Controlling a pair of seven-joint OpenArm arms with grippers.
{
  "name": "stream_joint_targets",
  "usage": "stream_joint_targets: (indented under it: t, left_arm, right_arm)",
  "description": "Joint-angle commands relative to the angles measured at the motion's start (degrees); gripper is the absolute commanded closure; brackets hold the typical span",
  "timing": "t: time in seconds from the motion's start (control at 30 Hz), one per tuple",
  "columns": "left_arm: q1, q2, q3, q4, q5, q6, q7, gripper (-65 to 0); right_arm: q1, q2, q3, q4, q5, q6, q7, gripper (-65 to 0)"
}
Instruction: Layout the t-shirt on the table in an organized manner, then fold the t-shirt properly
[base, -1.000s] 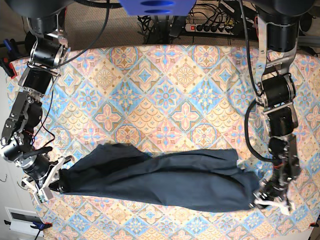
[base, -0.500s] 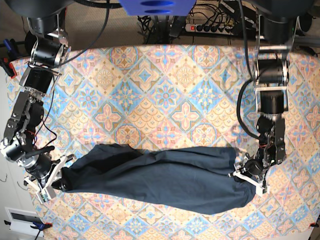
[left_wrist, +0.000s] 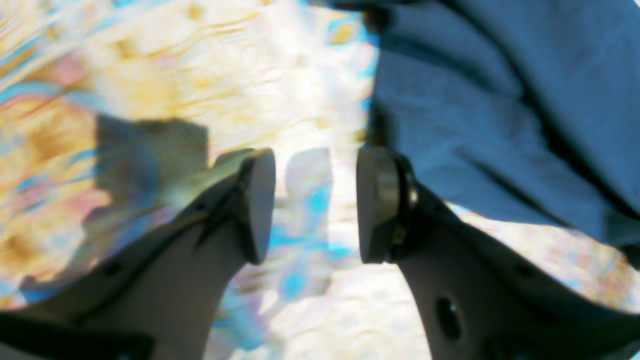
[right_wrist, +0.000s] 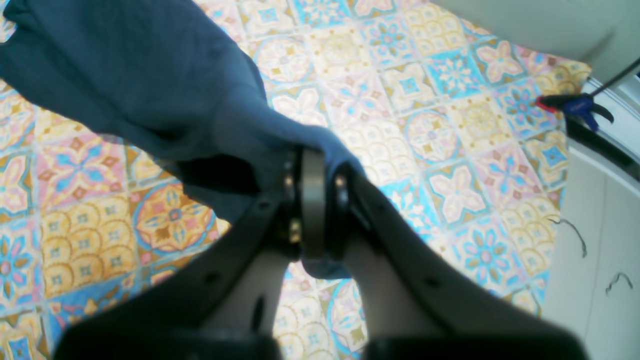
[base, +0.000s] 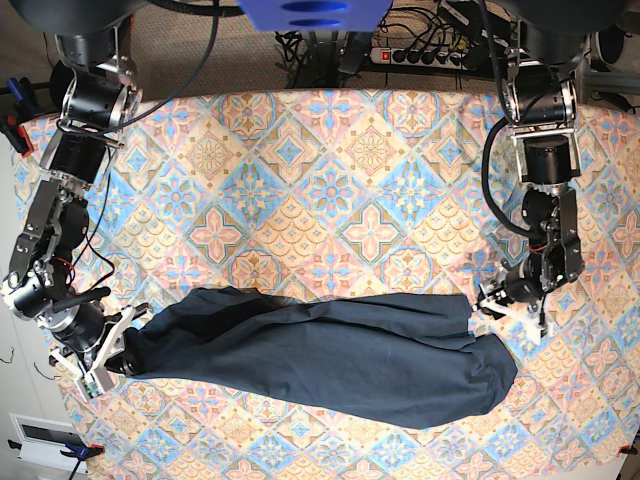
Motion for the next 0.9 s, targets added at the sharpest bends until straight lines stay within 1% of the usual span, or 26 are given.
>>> stream_joint_targets:
  t: [0.0, 0.07, 0.17, 0.23, 0.37, 0.6, 0.67, 0.7, 0.73, 0.77, 0.8, 0.87]
  left_arm:
    - [-1.6, 0.2, -0.3, -0.2, -0.5, -0.2, -1.2, -26.2]
    - [-2.0, 1.2, -0.3, -1.3, -0.4, -0.2, -2.4, -26.2]
    - [-2.1, 1.7, 0.0, -3.0, -0.5, -0.2, -3.8, -26.2]
    - [-2.3, 3.2, -0.2, -5.2, -0.4, -0.2, -5.3, -26.2]
    - [-2.3, 3.8, 0.0, -7.4, -0.6, -0.4, -8.2, -26.2]
    - [-3.8, 7.1, 0.0, -7.8, -0.4, -0.7, -8.8, -24.7]
    - [-4.2, 7.4, 0.1, -7.8, -0.8, -0.7, -8.8, -20.1]
    - [-4.4, 7.6, 0.1, -7.8, -0.8, -1.4, -8.8, -15.8]
    - [-4.4, 8.4, -0.1, -7.5, -0.8, -2.6, -8.8, -10.0]
    - [-4.5, 8.7, -0.3, -7.5, -0.8, -2.9, -8.8, -2.3]
    - [-5.2, 8.8, -0.3, -7.5, -0.9, -3.0, -8.4, 0.0]
    - [-5.3, 8.8, -0.3, -6.9, -1.1, -2.9, -8.2, 0.0]
  right_arm:
    - [1.6, 0.9, 0.3, 1.0, 0.9, -0.1, 1.6, -1.1]
    - [1.6, 0.9, 0.3, 1.0, 0.9, -0.1, 1.6, -1.1]
    - [1.6, 0.9, 0.3, 2.4, 0.9, -0.1, 1.6, -1.1]
    - [1.6, 0.9, 0.3, 4.1, 0.9, -0.1, 1.6, -1.1]
    - [1.6, 0.9, 0.3, 5.7, 0.9, -0.1, 1.6, -1.1]
    - [1.6, 0.9, 0.3, 6.0, 1.0, -0.1, 1.5, -1.1]
    - [1.6, 0.9, 0.3, 6.8, 1.0, -0.1, 1.5, -1.1]
    - [1.6, 0.9, 0.3, 7.4, 1.5, -0.1, 1.5, -1.1]
    - [1.6, 0.9, 0.3, 7.9, 2.4, -0.1, 1.5, -1.1]
    - [1.6, 0.9, 0.5, 8.0, 3.3, -0.1, 1.4, -1.1]
    - [1.3, 1.0, 0.6, 8.1, 3.9, -0.1, 1.4, -1.1]
    - [0.6, 1.1, 0.9, 8.2, 4.0, -0.1, 1.4, -1.1]
